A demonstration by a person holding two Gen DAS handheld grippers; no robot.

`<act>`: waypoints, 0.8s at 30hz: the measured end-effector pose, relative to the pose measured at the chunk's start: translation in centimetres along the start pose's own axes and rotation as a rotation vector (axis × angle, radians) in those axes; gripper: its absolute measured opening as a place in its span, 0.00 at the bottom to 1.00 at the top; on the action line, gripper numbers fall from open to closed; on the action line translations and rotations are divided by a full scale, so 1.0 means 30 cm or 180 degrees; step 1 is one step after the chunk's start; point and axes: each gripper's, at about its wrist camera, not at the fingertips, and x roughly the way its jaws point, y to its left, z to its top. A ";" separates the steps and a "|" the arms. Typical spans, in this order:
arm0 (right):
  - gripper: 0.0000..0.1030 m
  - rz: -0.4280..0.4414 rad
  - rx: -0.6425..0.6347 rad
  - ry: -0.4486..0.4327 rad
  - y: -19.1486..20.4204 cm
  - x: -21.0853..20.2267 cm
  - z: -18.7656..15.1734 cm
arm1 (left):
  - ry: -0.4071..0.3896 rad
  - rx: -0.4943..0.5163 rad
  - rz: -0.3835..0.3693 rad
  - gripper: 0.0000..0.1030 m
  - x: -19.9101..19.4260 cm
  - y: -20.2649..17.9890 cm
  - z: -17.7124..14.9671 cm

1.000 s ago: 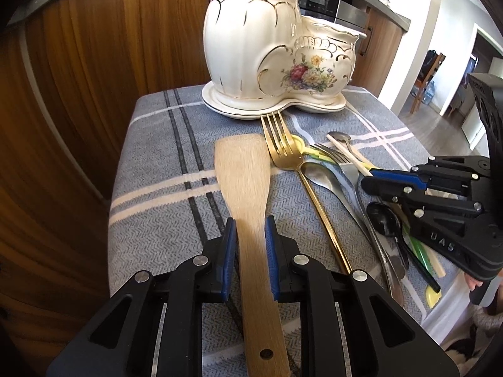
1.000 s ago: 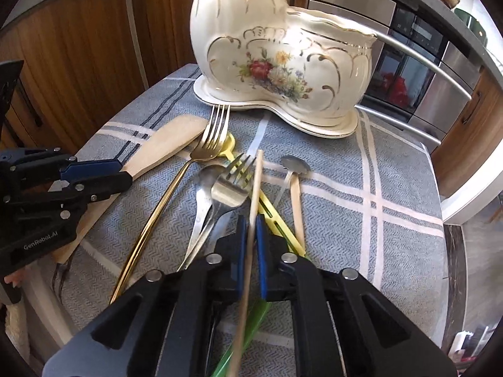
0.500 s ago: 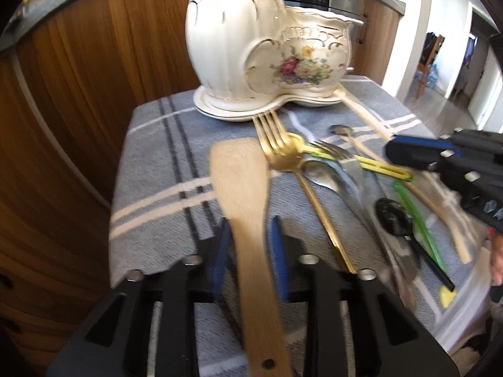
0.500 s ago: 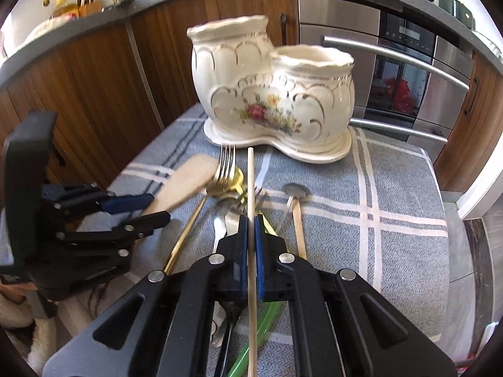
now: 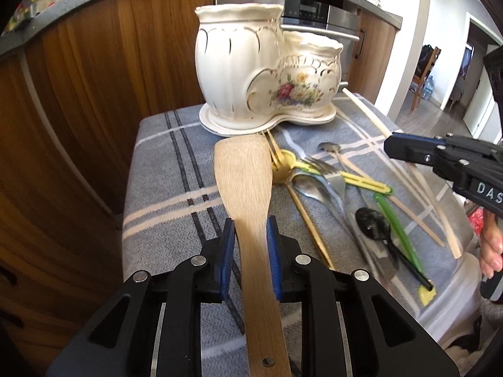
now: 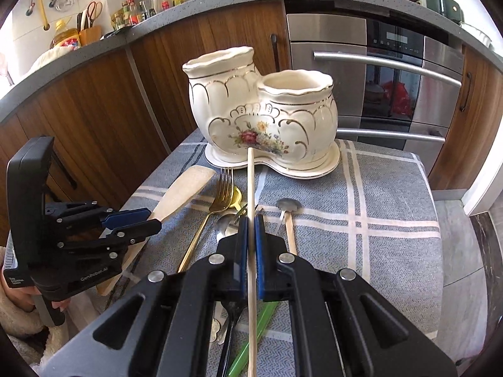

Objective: Organize utensils
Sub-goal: 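Lift the spatula with the left tool while the right tool lifts the chopstick, then lower spatula into tall cup with left tool while right drops chopstick in small cup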

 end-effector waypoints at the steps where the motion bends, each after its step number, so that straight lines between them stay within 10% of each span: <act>1: 0.04 0.0007 0.0002 -0.0011 -0.002 -0.006 0.000 | -0.0030 -0.0008 0.0004 0.21 -0.011 0.000 0.007; 24: 0.05 0.0542 0.0528 -0.0918 -0.127 -0.174 0.241 | -0.1416 -0.0103 -0.0083 0.21 -0.344 0.021 0.306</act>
